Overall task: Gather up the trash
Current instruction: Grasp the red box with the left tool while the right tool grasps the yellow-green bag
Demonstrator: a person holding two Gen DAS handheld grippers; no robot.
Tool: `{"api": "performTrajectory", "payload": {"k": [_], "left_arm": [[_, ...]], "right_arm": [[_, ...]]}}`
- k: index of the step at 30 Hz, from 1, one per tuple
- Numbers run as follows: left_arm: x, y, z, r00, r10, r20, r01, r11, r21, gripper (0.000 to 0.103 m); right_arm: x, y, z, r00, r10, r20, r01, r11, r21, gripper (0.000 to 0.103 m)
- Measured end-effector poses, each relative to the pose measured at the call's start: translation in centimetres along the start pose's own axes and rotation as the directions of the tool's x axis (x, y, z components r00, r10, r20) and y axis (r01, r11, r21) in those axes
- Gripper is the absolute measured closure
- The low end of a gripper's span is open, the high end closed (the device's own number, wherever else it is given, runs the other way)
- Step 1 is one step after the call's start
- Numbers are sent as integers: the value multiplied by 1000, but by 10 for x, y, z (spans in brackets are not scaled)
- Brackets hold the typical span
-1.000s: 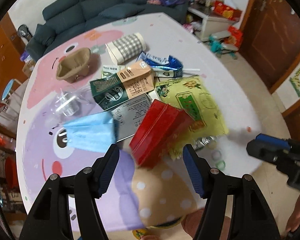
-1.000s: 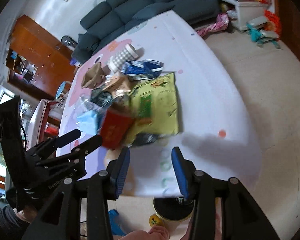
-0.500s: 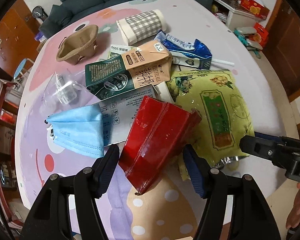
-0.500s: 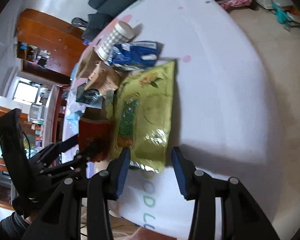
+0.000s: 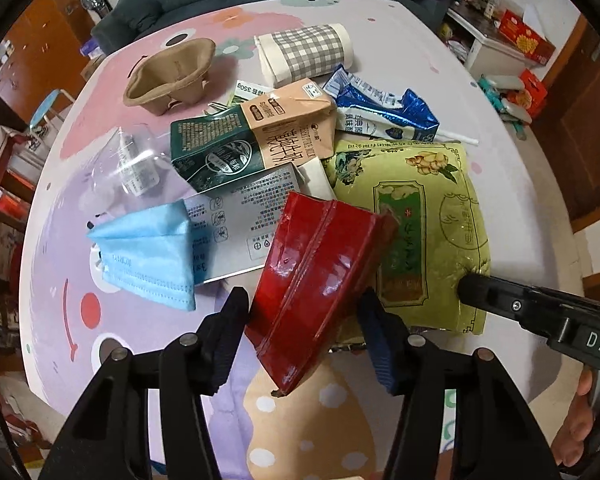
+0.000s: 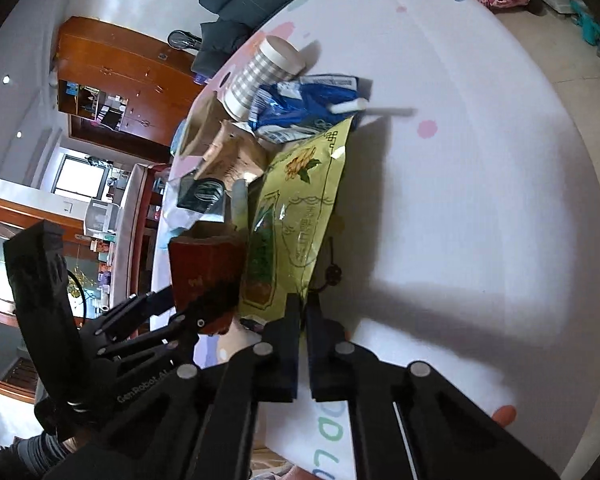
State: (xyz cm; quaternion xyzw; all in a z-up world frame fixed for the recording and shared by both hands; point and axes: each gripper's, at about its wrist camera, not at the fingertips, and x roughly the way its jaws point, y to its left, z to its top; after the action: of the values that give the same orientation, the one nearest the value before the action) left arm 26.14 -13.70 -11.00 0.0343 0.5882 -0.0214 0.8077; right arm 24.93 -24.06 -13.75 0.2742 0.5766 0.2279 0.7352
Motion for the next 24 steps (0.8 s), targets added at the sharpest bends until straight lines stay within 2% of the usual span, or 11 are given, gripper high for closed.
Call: {"api": "performTrajectory", "payload": {"k": [11, 19, 24], "left_arm": [[-41, 5, -23, 996, -73, 56, 74, 997, -15, 51], [-67, 23, -51, 990, -112, 82, 113, 993, -16, 52], [-84, 39, -73, 987, -133, 94, 133, 991, 6, 52]], "right_arm": [[-28, 24, -13, 1000, -1, 19, 1, 1000, 10, 102], [-40, 41, -50, 999, -22, 42, 22, 1000, 8, 102], [-51, 55, -78, 995, -49, 87, 46, 999, 28, 102]]}}
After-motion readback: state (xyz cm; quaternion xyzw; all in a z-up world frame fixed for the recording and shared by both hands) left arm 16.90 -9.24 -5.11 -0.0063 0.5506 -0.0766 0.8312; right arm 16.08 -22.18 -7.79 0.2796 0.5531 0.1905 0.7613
